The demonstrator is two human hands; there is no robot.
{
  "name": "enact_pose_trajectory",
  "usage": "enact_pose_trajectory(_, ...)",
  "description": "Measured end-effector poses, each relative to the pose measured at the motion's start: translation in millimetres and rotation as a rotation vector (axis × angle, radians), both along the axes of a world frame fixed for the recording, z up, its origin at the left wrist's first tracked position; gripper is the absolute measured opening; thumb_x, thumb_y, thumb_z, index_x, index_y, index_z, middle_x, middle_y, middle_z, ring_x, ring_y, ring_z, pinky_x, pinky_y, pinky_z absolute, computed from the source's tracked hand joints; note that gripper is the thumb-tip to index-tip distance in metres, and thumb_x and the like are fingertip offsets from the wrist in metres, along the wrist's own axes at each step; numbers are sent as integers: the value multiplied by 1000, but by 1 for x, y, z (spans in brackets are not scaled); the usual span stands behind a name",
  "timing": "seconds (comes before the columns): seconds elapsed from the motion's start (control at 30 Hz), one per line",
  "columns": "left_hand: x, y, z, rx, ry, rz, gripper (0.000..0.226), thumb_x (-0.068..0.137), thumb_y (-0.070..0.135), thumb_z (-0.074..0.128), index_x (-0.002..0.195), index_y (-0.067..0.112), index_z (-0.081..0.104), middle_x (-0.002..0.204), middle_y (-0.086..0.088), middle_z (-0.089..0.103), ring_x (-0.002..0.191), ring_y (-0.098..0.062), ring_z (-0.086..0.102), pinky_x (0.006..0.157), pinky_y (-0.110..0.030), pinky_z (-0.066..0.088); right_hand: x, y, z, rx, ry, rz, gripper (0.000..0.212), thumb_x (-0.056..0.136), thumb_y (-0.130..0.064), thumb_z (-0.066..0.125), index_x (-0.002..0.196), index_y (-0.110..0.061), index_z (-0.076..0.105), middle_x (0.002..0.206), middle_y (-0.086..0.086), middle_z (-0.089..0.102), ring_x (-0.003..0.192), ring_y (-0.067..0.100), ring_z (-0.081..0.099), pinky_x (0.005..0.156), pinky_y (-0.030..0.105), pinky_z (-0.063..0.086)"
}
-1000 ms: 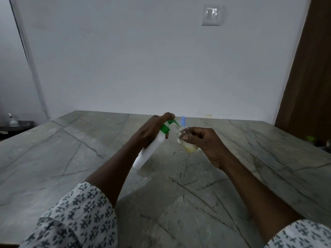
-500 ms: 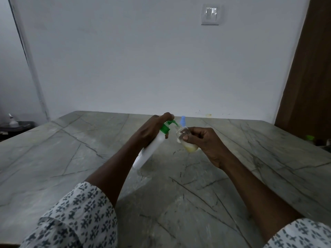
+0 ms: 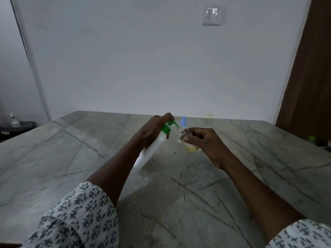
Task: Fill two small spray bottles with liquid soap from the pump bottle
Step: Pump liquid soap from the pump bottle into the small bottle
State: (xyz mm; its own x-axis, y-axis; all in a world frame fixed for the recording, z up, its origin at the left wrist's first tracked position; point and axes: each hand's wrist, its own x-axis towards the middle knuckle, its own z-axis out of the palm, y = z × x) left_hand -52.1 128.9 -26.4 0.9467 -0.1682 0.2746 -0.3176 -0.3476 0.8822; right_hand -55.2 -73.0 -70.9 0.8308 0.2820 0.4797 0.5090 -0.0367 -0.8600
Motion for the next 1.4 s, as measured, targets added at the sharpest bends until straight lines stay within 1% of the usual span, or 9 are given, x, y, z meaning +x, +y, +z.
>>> enact_pose_trajectory(0.2, 3, -2, -2, 28, -28, 16, 74, 74, 70, 47, 93, 3, 72, 63, -6, 66, 55, -14, 59, 66, -30, 48, 0, -3, 2, 19, -4, -4, 29, 85, -12, 69, 113, -4, 70, 105, 9, 74, 101, 24, 70, 91, 33, 54)
enact_pose_trajectory(0.33, 3, -3, -1, 32, -18, 23, 67, 78, 63, 45, 93, 3, 70, 66, -8, 65, 57, -16, 59, 65, -30, 48, 0, -2, 1, 11, -11, -2, 28, 86, -12, 68, 113, -4, 70, 105, 8, 74, 100, 22, 70, 91, 30, 54)
enact_pose_trajectory(0.5, -1, -3, 0, 12, -17, 23, 36, 88, 47, 47, 84, 14, 62, 74, -11, 63, 64, -21, 57, 67, -31, 46, 0, 0, -1, 12, 18, -2, 30, 84, -12, 70, 113, -5, 70, 103, 4, 75, 97, 16, 71, 85, 23, 54)
enact_pose_trajectory(0.63, 3, -3, -2, 10, -10, 36, 65, 78, 60, 46, 91, 1, 69, 69, -11, 66, 59, -19, 59, 67, -31, 47, -1, 1, 0, 30, 34, 2, 27, 85, -12, 69, 112, -6, 71, 102, 4, 75, 93, 13, 71, 80, 21, 53)
enact_pose_trajectory(0.7, 5, -3, -2, 31, -20, 43, 71, 78, 67, 45, 91, 2, 72, 66, -9, 67, 56, -16, 60, 66, -30, 47, -1, 0, 1, 45, 35, -4, 26, 85, -11, 68, 111, -7, 72, 101, 4, 75, 92, 13, 71, 79, 21, 53)
enact_pose_trajectory(0.9, 3, -3, -2, 22, -18, 31, 65, 81, 60, 46, 89, 0, 69, 68, -12, 65, 58, -18, 59, 63, -29, 47, -3, 1, 1, 34, 30, -3, 23, 85, -13, 68, 108, -11, 73, 101, 3, 76, 94, 15, 71, 84, 23, 54)
enact_pose_trajectory(1.03, 0, -2, -1, 19, -12, 29, 35, 93, 42, 46, 84, 12, 62, 74, -12, 64, 63, -21, 57, 65, -30, 46, -4, 2, -1, -4, 22, 11, 25, 86, -13, 69, 110, -10, 72, 100, 1, 76, 95, 14, 71, 83, 21, 54)
enact_pose_trajectory(1.23, 4, -2, -3, 25, -30, 33, 67, 79, 64, 44, 92, 4, 71, 67, -8, 66, 54, -12, 59, 62, -26, 47, -3, 1, 2, 29, 23, -3, 25, 86, -11, 68, 110, -6, 72, 102, 4, 75, 91, 12, 70, 80, 19, 53)
enact_pose_trajectory(1.4, 5, -2, -3, 24, -37, 23, 64, 79, 63, 45, 90, 6, 71, 68, -9, 66, 57, -15, 60, 64, -28, 47, -4, 1, 3, 43, 22, 5, 24, 86, -10, 67, 109, -6, 72, 102, 5, 75, 92, 12, 70, 80, 19, 54)
